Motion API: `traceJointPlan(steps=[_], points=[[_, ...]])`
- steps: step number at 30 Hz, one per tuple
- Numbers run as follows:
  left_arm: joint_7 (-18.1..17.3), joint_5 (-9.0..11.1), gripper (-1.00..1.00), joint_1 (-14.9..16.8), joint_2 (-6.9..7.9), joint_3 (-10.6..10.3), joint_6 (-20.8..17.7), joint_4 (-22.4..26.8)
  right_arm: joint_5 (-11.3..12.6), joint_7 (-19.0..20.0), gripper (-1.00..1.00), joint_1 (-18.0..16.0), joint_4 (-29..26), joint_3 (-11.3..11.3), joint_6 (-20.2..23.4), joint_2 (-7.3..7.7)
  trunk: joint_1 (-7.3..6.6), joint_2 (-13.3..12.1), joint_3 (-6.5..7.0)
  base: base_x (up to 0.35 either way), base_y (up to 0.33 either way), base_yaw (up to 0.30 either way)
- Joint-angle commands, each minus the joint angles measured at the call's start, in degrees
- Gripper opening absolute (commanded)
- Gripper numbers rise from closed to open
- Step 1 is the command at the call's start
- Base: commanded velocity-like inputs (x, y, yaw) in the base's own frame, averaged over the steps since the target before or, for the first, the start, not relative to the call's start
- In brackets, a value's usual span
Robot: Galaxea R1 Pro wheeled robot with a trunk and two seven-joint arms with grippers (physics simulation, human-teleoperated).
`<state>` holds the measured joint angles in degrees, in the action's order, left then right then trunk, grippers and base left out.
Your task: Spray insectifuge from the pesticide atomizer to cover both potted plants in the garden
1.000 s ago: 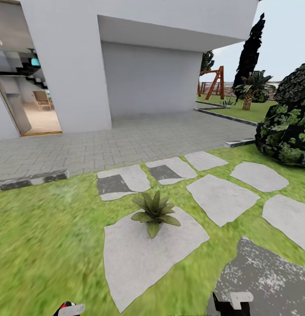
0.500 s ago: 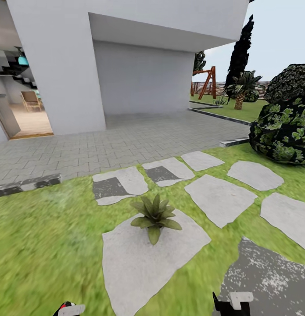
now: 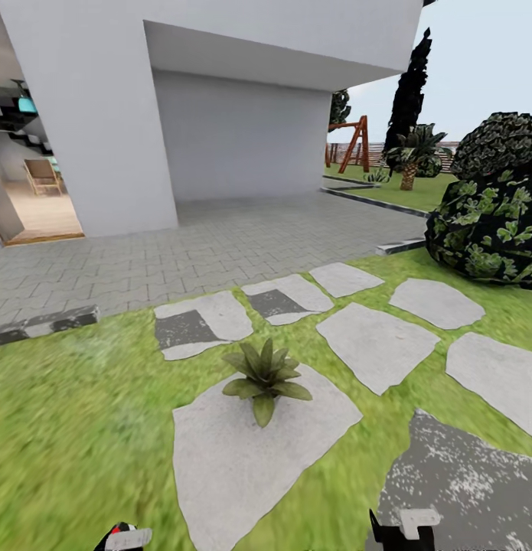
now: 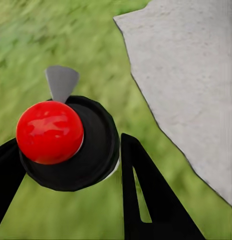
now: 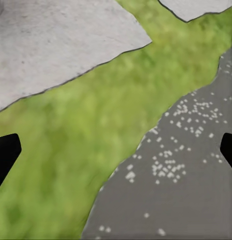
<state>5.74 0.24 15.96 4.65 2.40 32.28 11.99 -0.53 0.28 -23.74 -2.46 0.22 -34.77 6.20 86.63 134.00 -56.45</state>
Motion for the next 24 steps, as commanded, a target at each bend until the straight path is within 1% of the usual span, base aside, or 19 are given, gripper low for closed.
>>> traceJointPlan(steps=[1, 3, 4, 6, 7, 9, 10, 13, 15, 16, 18, 20, 21, 23, 24], points=[[-0.07, -0.12, -1.0, 0.08, 0.01, 0.15, 0.12, -0.02, -0.06, 0.04, 1.0, -0.04, 0.04, 0.01, -0.18, -0.15, -0.01, 0.02, -0.05, 0.0, 0.0, -0.064], [-0.43, -0.85, -1.0, 0.36, 0.12, 0.0, -0.02, 0.02, -0.17, 0.07, 1.0, -0.04, -0.13, 0.13, -0.2, -0.69, -0.01, 0.02, -0.05, 0.0, 0.0, -0.033], [-0.8, -1.56, -1.0, 0.38, 0.23, -0.3, -0.05, 0.03, -0.29, 0.1, 1.0, -0.02, -0.25, 0.36, -0.2, -0.84, -0.01, 0.02, -0.05, 0.0, 0.0, -0.017], [-2.37, -4.07, -1.0, 0.35, 0.47, -1.5, -0.1, 0.04, -1.31, 0.14, 1.0, -0.01, -0.54, 1.82, -0.21, -1.0, -0.01, 0.02, -0.05, 0.0, 0.0, -0.009], [-3.01, -4.88, -1.0, 0.37, 0.55, -1.84, -0.12, 0.04, -1.73, 0.14, 1.0, -0.02, -0.7, 2.39, -0.21, -1.02, -0.01, 0.02, -0.05, 0.0, 0.0, -0.005], [-6.65, -8.61, -1.0, 0.43, 1.1, -3.01, -0.07, 0.13, -3.48, 0.15, 1.0, -0.05, -2.18, 4.82, -0.25, -1.07, -0.01, 0.02, -0.05, 0.0, 0.0, -0.003], [-7.82, -9.68, -1.0, 0.46, 1.27, -3.24, -0.08, 0.15, -3.88, 0.15, 1.0, -0.06, -2.78, 5.37, -0.26, -1.08, -0.01, 0.02, -0.05, 0.0, 0.0, -0.002], [-15.23, -16.69, -1.0, 1.09, 2.19, -3.98, -0.3, 0.27, -6.6, 0.22, 1.0, -0.07, -6.31, 8.87, -0.22, -1.03, -0.01, 0.02, -0.05, 0.0, 0.0, 0.0], [-19.5, -21.06, -1.0, 2.65, 3.14, -4.14, -0.78, 0.15, -9.81, 0.23, 1.0, -0.07, -7.34, 12.2, -0.18, -0.87, -0.01, 0.02, -0.05, 0.0, 0.0, 0.0], [-20.54, -22.08, -1.0, 3.13, 3.38, -4.17, -1.14, 0.11, -10.8, 0.24, 1.0, -0.07, -7.52, 13.05, -0.17, -0.83, -0.01, 0.02, -0.05, 0.0, 0.0, 0.0], [-25.43, -26.06, -1.0, 5.08, 4.44, -4.25, -3.99, 0.07, -14.9, 0.24, 1.0, -0.07, -8.0, 15.57, -0.09, -0.63, -0.01, 0.02, -0.05, 0.0, 0.0, 0.0], [-33.27, -29.89, -1.0, 6.92, 5.22, -4.25, -8.28, 0.19, -19.22, 0.3, 1.0, -0.07, -8.28, 16.76, -0.06, -0.61, -0.01, 0.02, -0.05, 0.0, 0.0, 0.0], [-38.62, -32.06, -1.0, 8.08, 5.46, -4.24, -10.34, 0.33, -22.29, 0.63, 1.0, -0.07, -8.68, 17.18, -0.03, -0.71, -0.01, 0.02, -0.05, 0.0, 0.0, 0.0], [-43.82, -34.35, -1.0, 9.3, 5.62, -4.3, -11.62, 1.09, -26.04, 3.11, 1.0, -0.07, -9.73, 17.44, 0.02, -0.83, -0.01, 0.02, -0.05, 0.0, 0.0, 0.0], [-46.7, -36.19, -1.0, 9.9, 5.61, -4.32, -12.09, 2.6, -28.21, 8.58, 1.0, -0.07, -11.62, 17.5, 0.04, -0.94, -0.01, 0.02, -0.05, 0.0, 0.0, 0.0]])
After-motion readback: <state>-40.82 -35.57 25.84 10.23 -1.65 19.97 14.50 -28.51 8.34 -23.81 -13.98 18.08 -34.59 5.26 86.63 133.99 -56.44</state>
